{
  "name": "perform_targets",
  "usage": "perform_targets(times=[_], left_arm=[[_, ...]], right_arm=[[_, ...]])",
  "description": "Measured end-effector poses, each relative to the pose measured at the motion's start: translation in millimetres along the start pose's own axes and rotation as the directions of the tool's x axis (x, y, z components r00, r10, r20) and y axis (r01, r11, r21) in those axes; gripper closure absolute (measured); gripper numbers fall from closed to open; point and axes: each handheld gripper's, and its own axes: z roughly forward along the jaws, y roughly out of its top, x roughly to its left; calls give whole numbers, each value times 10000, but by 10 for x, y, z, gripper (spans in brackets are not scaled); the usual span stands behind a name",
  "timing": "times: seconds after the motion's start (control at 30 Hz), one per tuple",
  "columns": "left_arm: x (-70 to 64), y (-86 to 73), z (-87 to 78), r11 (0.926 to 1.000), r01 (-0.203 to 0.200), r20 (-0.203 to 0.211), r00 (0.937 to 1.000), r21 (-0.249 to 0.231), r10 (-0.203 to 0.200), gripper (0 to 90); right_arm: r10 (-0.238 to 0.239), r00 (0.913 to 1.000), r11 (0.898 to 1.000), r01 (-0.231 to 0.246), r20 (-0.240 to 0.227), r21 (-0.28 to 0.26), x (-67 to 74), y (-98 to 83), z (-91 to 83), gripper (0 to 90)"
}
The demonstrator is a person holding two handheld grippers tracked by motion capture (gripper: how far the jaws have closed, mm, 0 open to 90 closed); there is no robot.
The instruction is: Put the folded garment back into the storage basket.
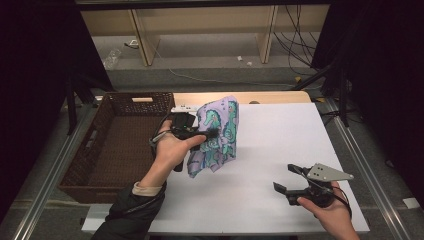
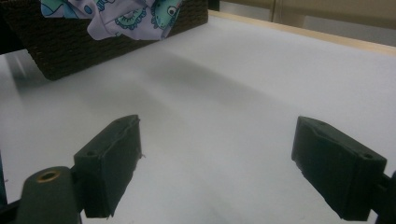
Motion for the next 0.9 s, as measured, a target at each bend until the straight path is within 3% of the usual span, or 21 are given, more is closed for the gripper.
perform_targets(times=[0.37, 0.9], left_arm=[[34, 36, -78, 9998, 100, -78, 9999, -156, -101, 686], [48, 94, -225, 9995, -54, -260, 9997, -315, 46, 685]], right_arm=[[27, 10000, 10000, -27, 12, 30, 2, 2, -5, 168], [4, 10000, 10000, -4, -7, 34, 2, 2, -2, 169]])
